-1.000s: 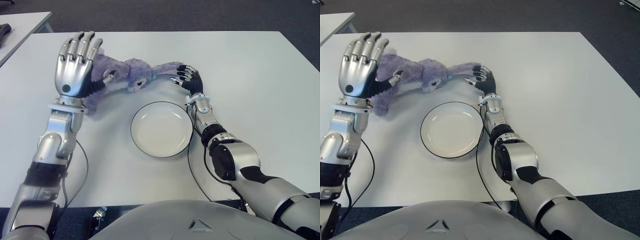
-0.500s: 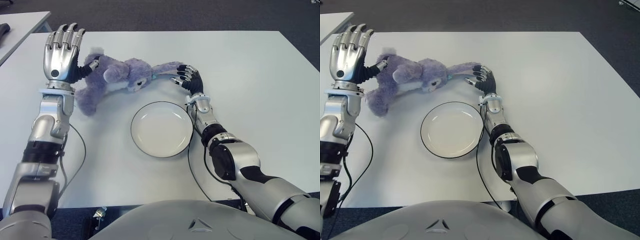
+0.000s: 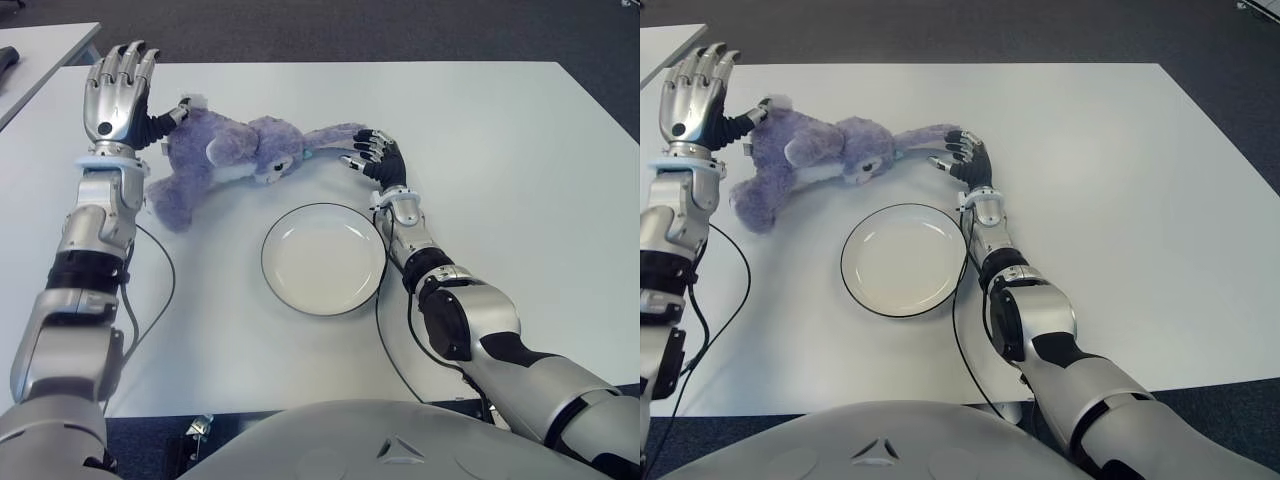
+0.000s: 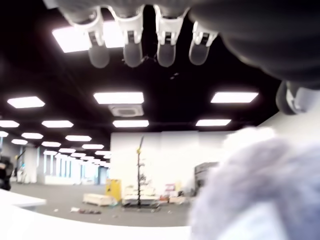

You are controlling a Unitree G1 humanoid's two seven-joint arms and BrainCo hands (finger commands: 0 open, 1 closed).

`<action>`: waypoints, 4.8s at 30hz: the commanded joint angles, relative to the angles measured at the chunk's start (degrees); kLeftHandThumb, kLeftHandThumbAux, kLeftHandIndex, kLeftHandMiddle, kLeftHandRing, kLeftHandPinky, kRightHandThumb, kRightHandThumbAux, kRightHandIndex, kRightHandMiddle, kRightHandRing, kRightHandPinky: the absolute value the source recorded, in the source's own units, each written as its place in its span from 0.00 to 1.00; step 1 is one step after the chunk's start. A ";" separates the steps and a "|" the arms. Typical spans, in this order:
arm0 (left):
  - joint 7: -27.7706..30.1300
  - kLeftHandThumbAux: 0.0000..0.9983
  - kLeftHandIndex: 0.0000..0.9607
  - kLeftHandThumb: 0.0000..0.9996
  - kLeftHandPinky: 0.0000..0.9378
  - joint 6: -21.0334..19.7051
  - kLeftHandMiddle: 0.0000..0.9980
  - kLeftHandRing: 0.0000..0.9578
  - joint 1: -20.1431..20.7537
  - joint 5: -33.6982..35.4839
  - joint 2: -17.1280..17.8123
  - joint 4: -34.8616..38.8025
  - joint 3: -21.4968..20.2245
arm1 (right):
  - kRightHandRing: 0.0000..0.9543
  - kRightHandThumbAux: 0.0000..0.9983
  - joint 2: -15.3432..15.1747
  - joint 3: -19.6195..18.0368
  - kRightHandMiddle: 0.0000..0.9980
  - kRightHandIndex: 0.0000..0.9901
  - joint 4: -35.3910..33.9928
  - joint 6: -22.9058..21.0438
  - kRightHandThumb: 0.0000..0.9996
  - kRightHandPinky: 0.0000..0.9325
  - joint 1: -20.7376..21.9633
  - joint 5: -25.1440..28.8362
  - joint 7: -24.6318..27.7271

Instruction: Put the doll into the plate.

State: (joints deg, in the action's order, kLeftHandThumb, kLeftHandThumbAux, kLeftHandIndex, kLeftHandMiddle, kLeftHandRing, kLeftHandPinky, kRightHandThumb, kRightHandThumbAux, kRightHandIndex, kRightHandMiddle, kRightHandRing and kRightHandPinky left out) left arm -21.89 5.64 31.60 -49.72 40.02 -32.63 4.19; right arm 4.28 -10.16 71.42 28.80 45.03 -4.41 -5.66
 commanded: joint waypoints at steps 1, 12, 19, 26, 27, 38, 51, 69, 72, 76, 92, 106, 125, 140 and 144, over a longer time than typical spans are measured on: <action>6.62 0.23 0.00 0.29 0.00 3.60 0.00 0.00 4.21 4.17 0.05 -7.33 2.69 | 0.29 0.95 5.65 -0.62 0.31 0.29 7.10 -6.63 0.08 0.25 -11.31 0.11 -0.55; 24.01 0.27 0.00 0.26 0.00 11.61 0.00 0.00 7.77 13.41 0.75 -13.05 4.30 | 0.30 0.95 5.55 -0.32 0.31 0.29 7.11 -6.77 0.05 0.25 -11.26 -0.24 -1.06; 35.67 0.31 0.00 0.26 0.00 12.05 0.00 0.00 10.50 18.60 0.18 -16.94 4.87 | 0.31 0.95 5.59 -0.36 0.32 0.30 7.08 -6.30 0.06 0.26 -11.39 -0.21 -1.27; 43.61 0.36 0.00 0.22 0.00 9.58 0.00 0.00 9.61 22.71 -1.60 -13.70 5.24 | 0.32 0.94 5.67 -0.22 0.33 0.29 7.11 -6.58 0.05 0.27 -11.43 -0.37 -2.03; 44.47 0.37 0.00 0.21 0.00 8.94 0.00 0.00 9.04 23.23 -1.74 -12.31 5.28 | 0.32 0.94 5.70 -0.21 0.33 0.29 7.11 -6.65 0.05 0.27 -11.42 -0.38 -2.10; 53.98 0.38 0.00 0.18 0.00 1.51 0.00 0.00 3.41 29.91 -2.07 1.08 4.44 | 0.31 0.94 5.74 -0.07 0.32 0.29 7.13 -6.75 0.06 0.26 -11.36 -0.52 -2.01; 62.89 0.41 0.00 0.19 0.00 -11.41 0.00 0.00 -2.72 36.98 -1.21 17.08 3.72 | 0.31 0.94 5.94 0.01 0.33 0.31 7.10 -6.53 0.10 0.26 -11.34 -0.63 -2.52; 64.66 0.41 0.00 0.22 0.05 -23.05 0.00 0.00 -8.38 44.62 -1.75 26.33 0.11 | 0.31 0.95 6.07 0.55 0.33 0.31 7.10 -6.84 0.14 0.25 -11.41 -1.48 -3.95; 64.44 0.40 0.00 0.22 0.06 -23.70 0.00 0.00 -9.91 45.51 -1.55 28.24 -0.37 | 0.31 0.96 6.13 0.68 0.33 0.31 7.09 -6.80 0.16 0.24 -11.40 -1.57 -4.21; 63.74 0.39 0.00 0.25 0.06 -25.05 0.00 0.01 -12.68 46.85 -1.83 31.93 -1.25 | 0.31 0.97 6.20 0.86 0.33 0.31 7.10 -6.85 0.16 0.25 -11.35 -1.59 -4.44; 43.26 0.47 0.43 0.52 0.71 -15.27 0.52 0.60 -8.65 31.31 -8.29 11.93 7.95 | 0.31 0.96 6.21 0.10 0.32 0.31 7.06 -7.04 0.17 0.26 -11.28 -1.16 -4.16; 32.44 0.56 0.73 0.81 0.89 -9.71 0.81 0.84 -5.04 30.00 -11.91 -3.39 8.02 | 0.29 0.96 6.24 -0.52 0.30 0.29 7.01 -6.96 0.21 0.25 -11.70 -0.89 -3.94; 28.18 0.63 0.80 0.97 0.92 -17.88 0.84 0.89 -3.16 30.83 -14.90 -6.35 6.22 | 0.27 0.96 6.21 -0.30 0.29 0.27 6.94 -6.04 0.19 0.25 -12.00 -1.31 -3.68; 27.80 0.63 0.80 0.97 0.92 -19.17 0.84 0.89 -1.84 32.67 -14.63 -8.30 4.24 | 0.28 0.97 6.26 -0.49 0.29 0.27 6.94 -5.91 0.20 0.25 -11.92 -1.14 -3.51; 27.07 0.63 0.80 0.97 0.92 -19.17 0.84 0.89 -1.43 32.58 -14.27 -8.75 3.61 | 0.28 0.96 6.24 -0.36 0.29 0.28 6.95 -5.71 0.20 0.25 -11.99 -1.31 -3.62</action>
State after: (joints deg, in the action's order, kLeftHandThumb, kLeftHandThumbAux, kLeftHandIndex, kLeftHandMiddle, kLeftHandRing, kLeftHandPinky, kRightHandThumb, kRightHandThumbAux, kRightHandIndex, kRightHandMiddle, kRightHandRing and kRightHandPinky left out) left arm 5.81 -8.52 34.16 -16.38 26.18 -36.14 7.75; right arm 4.29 -9.94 71.64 28.58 45.02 -6.37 -9.26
